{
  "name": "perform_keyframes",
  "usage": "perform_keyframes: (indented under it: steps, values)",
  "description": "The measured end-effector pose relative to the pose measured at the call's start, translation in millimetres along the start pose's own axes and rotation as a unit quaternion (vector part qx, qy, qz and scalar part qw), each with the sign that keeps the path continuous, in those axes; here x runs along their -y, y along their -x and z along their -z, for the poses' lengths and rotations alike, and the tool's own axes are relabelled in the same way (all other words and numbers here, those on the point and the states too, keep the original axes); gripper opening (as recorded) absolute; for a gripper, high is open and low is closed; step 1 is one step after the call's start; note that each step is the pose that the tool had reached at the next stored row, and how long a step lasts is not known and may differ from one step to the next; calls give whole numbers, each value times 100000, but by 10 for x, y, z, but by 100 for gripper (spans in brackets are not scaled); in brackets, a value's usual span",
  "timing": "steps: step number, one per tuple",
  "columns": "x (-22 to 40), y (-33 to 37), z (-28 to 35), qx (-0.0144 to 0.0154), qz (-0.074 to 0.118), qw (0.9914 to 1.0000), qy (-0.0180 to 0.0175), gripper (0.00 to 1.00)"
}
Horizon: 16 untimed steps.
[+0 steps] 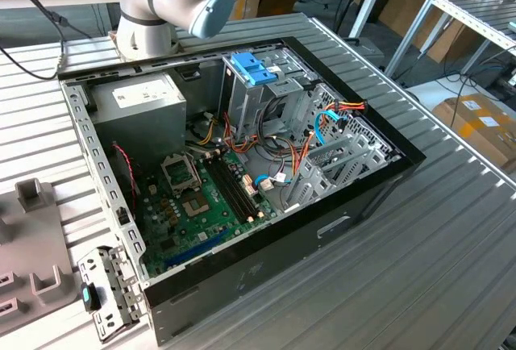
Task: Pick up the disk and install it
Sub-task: 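Reach for the disk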
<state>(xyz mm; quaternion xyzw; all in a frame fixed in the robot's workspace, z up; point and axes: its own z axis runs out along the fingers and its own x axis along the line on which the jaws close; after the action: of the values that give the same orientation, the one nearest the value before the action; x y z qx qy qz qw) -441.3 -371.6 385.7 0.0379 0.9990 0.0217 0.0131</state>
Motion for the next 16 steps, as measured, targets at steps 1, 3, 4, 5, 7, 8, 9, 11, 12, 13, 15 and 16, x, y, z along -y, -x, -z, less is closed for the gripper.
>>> perform_keyframes:
  steps: [1, 3, 4, 5, 7, 8, 9, 11, 12, 13, 15, 16]
  values:
    - [-14, -32, -3, -3, 4, 100000, -3, 11]
    - [-32, -113, -11, -5, -2, 100000, -2, 11]
    - [-37, -139, -14, 1, -4, 100000, 1, 11]
    - [-44, -173, -22, -2, -3, 100000, -3, 11]
    - [-52, -201, -50, 3, 0, 100000, 1, 11]
    - [-54, -210, -62, -4, -2, 100000, -3, 11]
    - [-55, -218, -74, 1, 0, 100000, -1, 11]
    - [-60, -233, -87, -7, 0, 100000, -4, 11]
    - [-61, -236, -88, -7, 3, 100000, -4, 11]
    - [-61, -237, -88, -8, 7, 100000, -5, 11]
    - [-61, -239, -89, 1, 0, 100000, 1, 11]
    - [-61, -239, -89, -4, -1, 100000, -2, 11]
